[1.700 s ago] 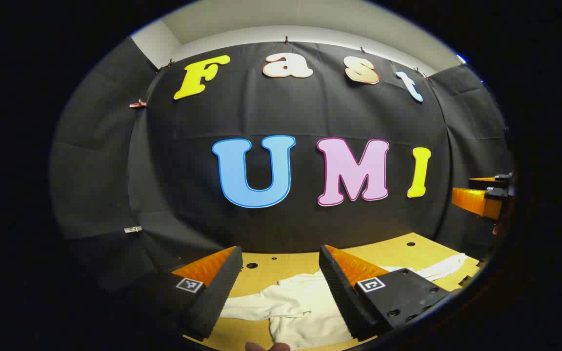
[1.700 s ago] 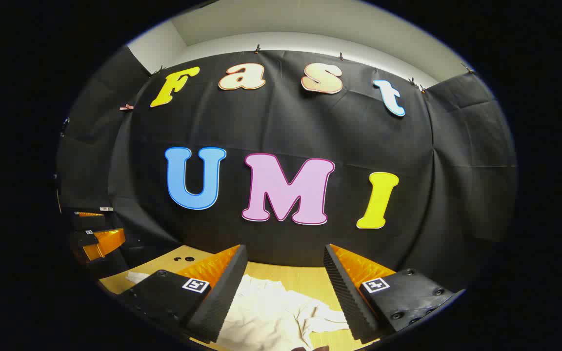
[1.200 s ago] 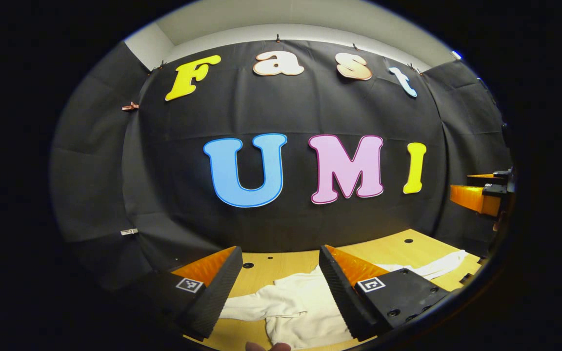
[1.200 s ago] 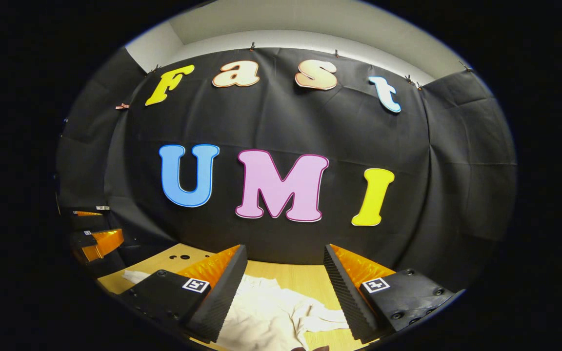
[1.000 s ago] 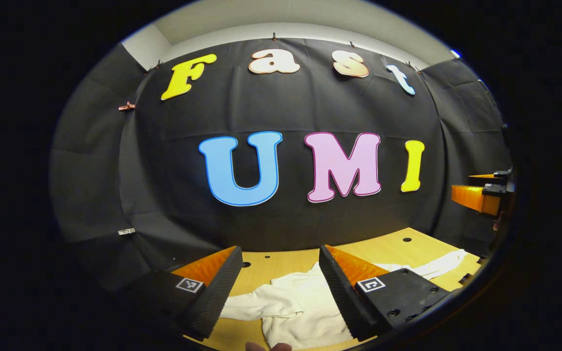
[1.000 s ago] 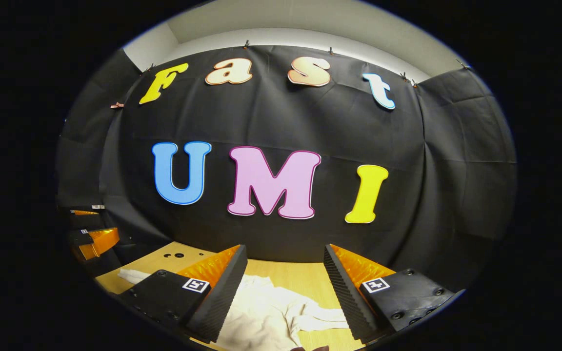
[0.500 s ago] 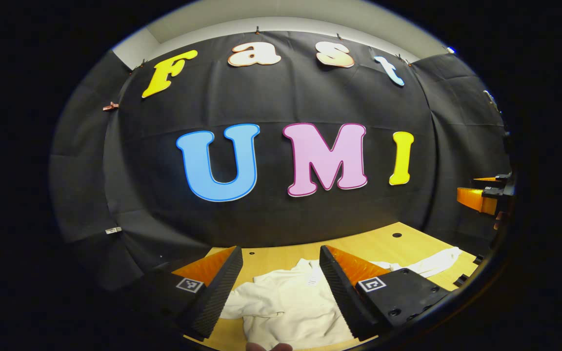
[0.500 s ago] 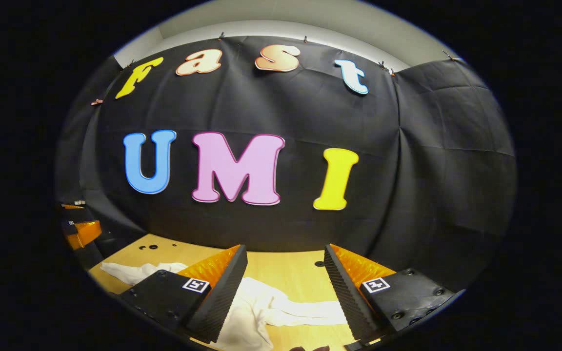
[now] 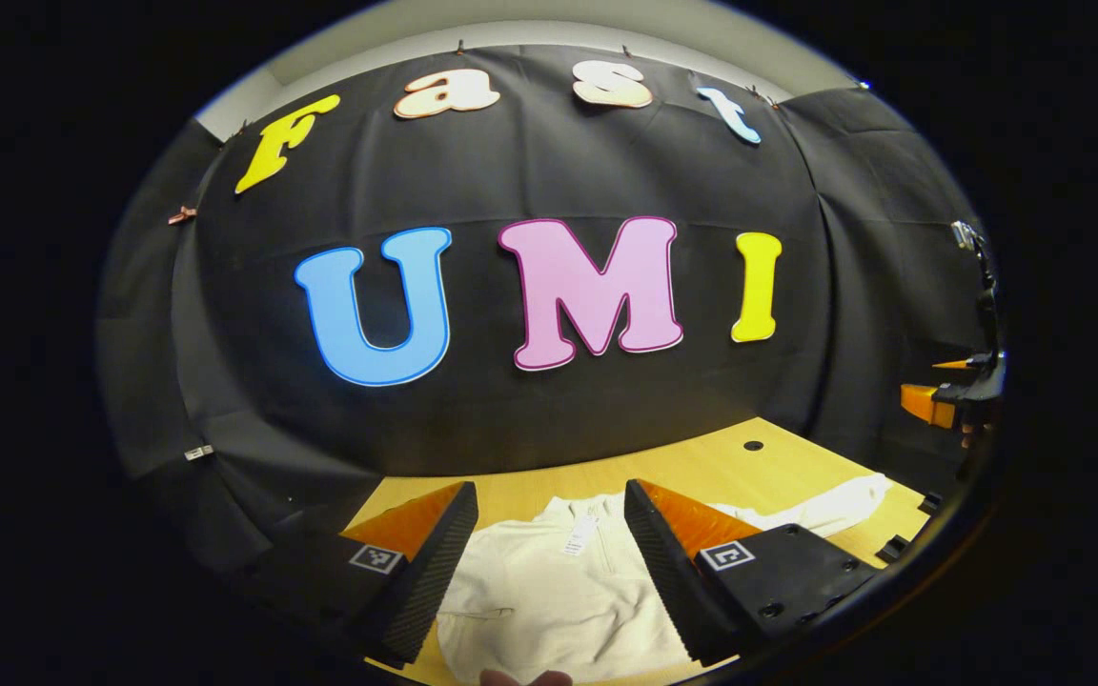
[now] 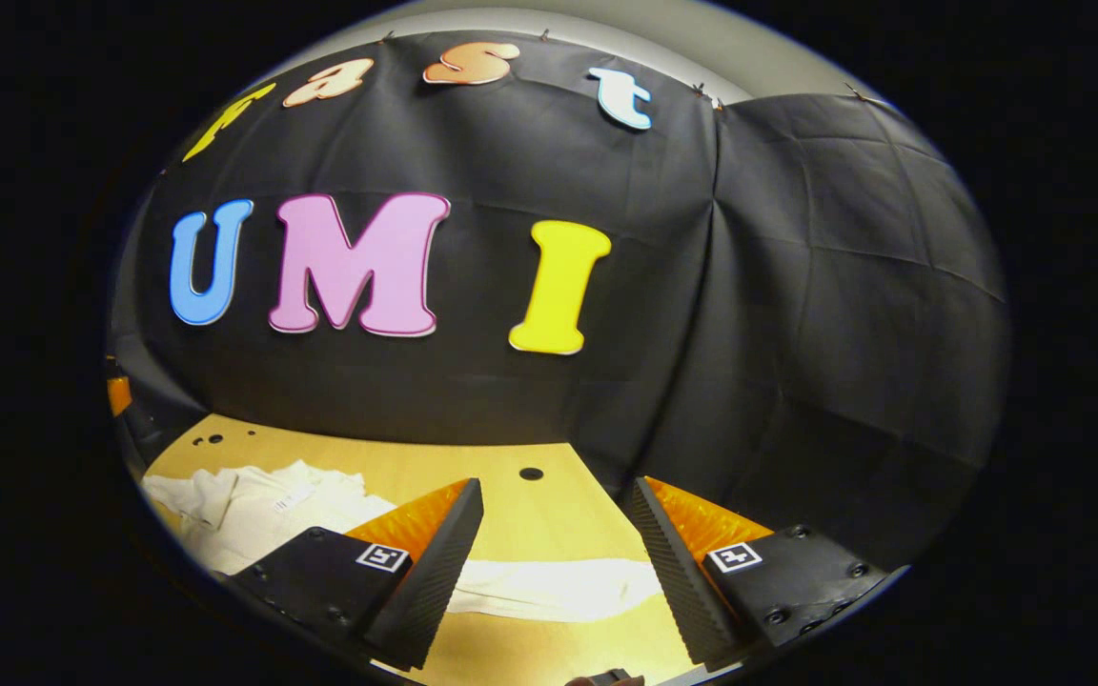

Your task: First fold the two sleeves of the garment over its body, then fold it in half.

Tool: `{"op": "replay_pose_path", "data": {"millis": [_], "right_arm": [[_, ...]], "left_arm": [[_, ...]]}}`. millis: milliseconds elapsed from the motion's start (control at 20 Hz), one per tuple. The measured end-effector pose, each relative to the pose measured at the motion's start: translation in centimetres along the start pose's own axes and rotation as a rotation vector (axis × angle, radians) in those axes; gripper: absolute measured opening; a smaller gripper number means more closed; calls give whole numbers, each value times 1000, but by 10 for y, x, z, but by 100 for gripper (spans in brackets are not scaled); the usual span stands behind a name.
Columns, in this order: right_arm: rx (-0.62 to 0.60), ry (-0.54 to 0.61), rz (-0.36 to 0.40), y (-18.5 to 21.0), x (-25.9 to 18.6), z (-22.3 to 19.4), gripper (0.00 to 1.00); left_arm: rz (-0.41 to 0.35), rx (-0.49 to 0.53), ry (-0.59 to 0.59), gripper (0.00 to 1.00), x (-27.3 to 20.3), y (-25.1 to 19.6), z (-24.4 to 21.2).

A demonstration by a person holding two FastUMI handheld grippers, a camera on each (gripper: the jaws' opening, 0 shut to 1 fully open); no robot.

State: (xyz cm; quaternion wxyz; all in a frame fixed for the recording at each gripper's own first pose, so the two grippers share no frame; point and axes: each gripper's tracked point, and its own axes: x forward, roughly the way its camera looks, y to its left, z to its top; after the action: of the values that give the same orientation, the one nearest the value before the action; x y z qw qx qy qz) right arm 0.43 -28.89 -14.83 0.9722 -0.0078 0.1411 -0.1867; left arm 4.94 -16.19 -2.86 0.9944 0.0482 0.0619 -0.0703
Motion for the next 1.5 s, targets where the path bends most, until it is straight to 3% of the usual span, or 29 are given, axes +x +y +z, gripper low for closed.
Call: {"op": "replay_pose_path", "data": {"millis": [250,500,1000,1350,1500], "right_arm": [[16,140,-31,-40,44,-60,98],[66,292,-15,-62,80,-122,98],[22,530,20,-93,132,-245,98],[50,648,49,-98,155,-294,98],[80,628,66,-96,157,-295,98]], "left_arm": [[17,15,47,97,8,-20,-10],[43,44,79,97,9,-37,-13],[134,31,189,97,6,-54,-37],[158,64,218,97,5,-62,-40],[163,67,224,97,7,-64,-42]]}}
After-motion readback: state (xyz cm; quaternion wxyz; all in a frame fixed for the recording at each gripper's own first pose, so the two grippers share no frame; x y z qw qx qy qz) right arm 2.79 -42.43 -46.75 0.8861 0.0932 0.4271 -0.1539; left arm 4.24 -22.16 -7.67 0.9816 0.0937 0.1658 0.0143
